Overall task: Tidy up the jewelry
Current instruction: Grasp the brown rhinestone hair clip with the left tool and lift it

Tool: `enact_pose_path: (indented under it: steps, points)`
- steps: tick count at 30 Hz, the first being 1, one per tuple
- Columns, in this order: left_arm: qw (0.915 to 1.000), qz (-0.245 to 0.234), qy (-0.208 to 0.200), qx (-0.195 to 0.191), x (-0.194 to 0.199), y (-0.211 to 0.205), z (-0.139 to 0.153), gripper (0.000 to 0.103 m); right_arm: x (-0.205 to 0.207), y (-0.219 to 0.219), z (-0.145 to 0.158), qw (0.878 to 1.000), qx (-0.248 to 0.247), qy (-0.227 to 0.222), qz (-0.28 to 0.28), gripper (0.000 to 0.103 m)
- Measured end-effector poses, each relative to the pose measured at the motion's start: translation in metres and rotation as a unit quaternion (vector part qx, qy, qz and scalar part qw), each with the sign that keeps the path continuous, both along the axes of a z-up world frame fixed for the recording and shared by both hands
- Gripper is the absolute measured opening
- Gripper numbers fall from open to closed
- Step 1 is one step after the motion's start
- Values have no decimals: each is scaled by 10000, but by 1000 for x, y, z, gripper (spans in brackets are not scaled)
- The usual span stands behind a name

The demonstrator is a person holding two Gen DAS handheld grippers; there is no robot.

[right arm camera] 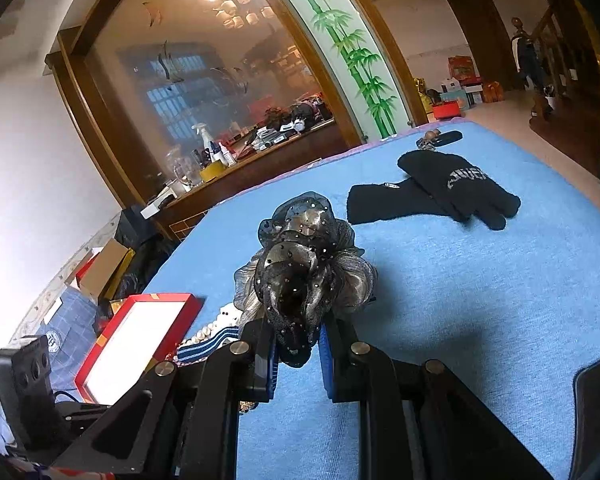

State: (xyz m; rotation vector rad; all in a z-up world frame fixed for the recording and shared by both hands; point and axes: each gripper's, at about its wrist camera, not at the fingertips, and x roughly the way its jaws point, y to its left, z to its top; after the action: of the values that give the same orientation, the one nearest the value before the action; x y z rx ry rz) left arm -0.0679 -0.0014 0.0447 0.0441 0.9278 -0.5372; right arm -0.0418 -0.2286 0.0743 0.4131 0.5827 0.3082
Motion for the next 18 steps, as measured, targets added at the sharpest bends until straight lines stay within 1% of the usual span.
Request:
enact_pose_path:
  steps: [1, 2, 3, 7, 10, 12, 15, 18]
  points:
    - [10000, 2, -11, 28, -1, 1, 0, 37, 1, 0, 0, 10000, 7, 16, 11, 19]
    - [10000, -4, -41, 42, -4, 2, 0, 46, 1, 0, -1, 10000, 10, 30, 21, 19]
    - [9999, -10, -90, 96, -7, 3, 1, 50, 1, 0, -1, 10000, 6, 43, 30, 19]
    - [9998, -67, -110, 179, -13, 7, 0, 51, 2, 2, -1, 10000, -17, 53, 82, 19]
    - [9992, 4, -218, 320, -12, 8, -2, 51, 3, 4, 1, 9999, -67, 23, 122, 19]
    - [9992, 31, -253, 306, -11, 9, -3, 51, 2, 5, 0, 9999, -80, 20, 132, 19]
    - [9981, 182, -355, 460, -9, 10, -6, 52, 3, 6, -1, 9998, -83, 49, 166, 19]
    - [9975, 324, -329, 538, -5, 13, -11, 51, 3, 8, -1, 9997, -113, 52, 226, 19]
